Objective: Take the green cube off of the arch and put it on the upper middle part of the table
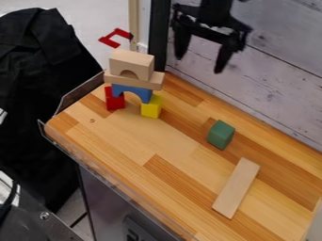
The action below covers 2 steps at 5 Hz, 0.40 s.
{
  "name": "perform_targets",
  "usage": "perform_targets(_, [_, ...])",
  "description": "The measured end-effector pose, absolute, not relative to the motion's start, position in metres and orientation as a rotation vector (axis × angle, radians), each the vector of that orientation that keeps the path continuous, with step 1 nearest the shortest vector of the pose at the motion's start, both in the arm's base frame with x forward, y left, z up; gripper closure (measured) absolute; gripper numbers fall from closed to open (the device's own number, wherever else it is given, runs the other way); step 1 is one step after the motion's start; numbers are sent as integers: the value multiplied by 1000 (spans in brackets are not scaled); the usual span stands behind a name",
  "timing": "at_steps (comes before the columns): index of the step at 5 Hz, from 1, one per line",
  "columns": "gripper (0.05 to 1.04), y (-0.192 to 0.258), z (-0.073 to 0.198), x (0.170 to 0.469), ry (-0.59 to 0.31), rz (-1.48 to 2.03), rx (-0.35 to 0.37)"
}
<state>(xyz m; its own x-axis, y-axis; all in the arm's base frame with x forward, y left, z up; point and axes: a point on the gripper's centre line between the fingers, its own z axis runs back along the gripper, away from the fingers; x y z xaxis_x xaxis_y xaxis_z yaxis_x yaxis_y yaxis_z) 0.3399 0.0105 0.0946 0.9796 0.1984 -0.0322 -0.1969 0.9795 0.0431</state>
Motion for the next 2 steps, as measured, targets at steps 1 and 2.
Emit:
perform_targets(1, [84, 31, 96, 340, 36, 235, 46])
perform_targets(2, [84, 42, 91, 336, 39, 264, 26])
